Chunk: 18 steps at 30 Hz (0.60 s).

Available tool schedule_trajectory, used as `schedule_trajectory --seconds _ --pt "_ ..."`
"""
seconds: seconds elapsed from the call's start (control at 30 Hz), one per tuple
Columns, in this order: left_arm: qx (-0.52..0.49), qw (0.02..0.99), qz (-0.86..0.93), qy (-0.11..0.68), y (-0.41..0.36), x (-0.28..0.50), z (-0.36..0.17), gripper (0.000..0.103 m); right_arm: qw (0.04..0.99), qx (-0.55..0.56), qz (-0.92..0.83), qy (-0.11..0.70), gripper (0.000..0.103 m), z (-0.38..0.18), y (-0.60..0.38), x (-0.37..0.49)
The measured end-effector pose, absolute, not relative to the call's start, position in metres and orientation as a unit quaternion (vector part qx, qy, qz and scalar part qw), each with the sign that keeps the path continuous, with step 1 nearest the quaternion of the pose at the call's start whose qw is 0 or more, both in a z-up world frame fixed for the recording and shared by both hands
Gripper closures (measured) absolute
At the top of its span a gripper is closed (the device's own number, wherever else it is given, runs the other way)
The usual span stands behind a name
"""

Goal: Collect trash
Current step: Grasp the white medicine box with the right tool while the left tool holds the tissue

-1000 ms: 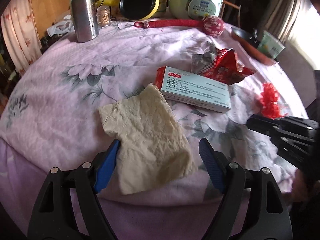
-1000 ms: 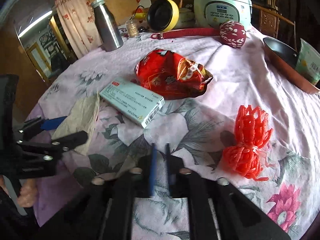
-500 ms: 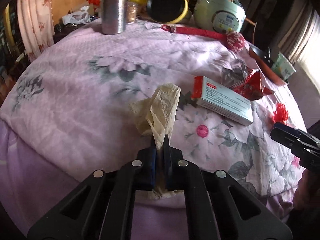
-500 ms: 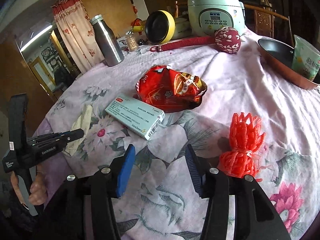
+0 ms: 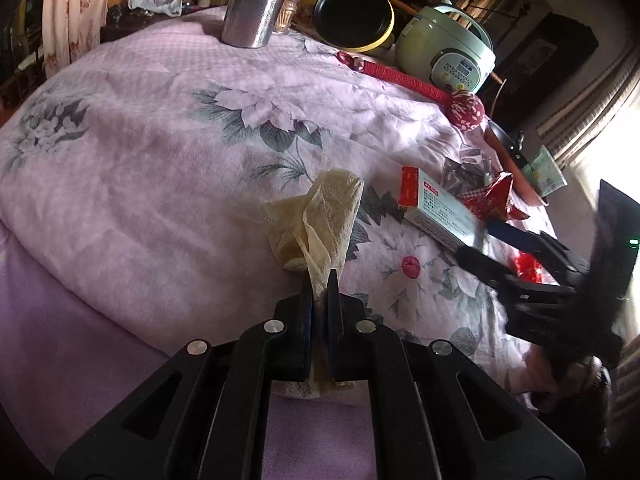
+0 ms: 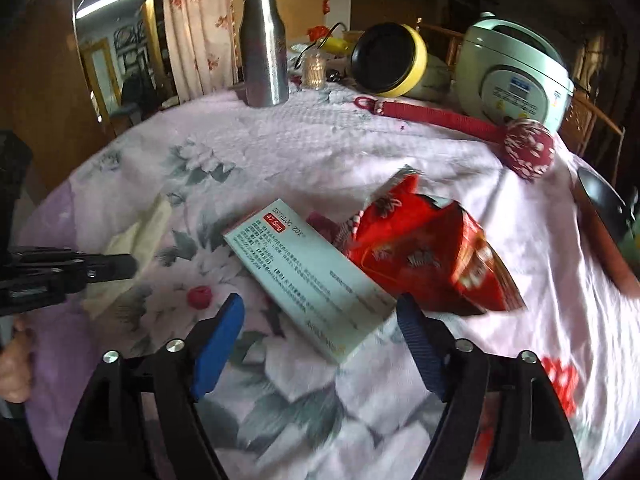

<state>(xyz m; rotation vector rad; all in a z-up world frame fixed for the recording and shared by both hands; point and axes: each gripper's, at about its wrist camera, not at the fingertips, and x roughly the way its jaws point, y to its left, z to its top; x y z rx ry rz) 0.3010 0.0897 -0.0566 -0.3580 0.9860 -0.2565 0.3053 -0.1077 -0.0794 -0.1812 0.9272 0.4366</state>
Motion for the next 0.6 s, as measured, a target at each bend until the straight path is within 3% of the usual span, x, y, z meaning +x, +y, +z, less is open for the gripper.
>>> schedule_trajectory --seconds 0.1,0.17,0.33,0.5,0.53,0.57,0.6 --pt "-0.192 0.849 -0.143 0.471 0.094 0.302 -0.059 0.096 0.863 -0.095 0.202 0.454 0.026 -0.091 -0.105 0.311" --pt "-0.195 0.848 -0.147 0.471 0.094 0.303 -0.059 0.096 0.849 -0.071 0.231 0.469 0.033 -0.09 -0.107 0.305" --pt "-0.191 0.85 -0.143 0.47 0.092 0.302 -0.059 0.095 0.852 -0.092 0.279 0.433 0.03 -0.067 -0.098 0.275" --pt "-0.183 0.855 -0.127 0.469 0.091 0.302 -0.058 0.094 0.856 -0.102 0.255 0.438 0.029 -0.079 -0.088 0.277" --pt "-0.176 0.857 -0.123 0.469 0.089 0.302 -0.058 0.094 0.854 -0.102 0.25 0.444 0.033 -0.083 -0.086 0.279" --pt "-0.17 0.859 -0.12 0.468 0.088 0.302 -0.058 0.094 0.851 -0.1 0.25 0.451 0.054 -0.087 -0.084 0.281" --pt "-0.158 0.862 -0.113 0.468 0.085 0.301 -0.057 0.094 0.852 -0.09 0.255 0.449 0.058 -0.085 -0.087 0.281"
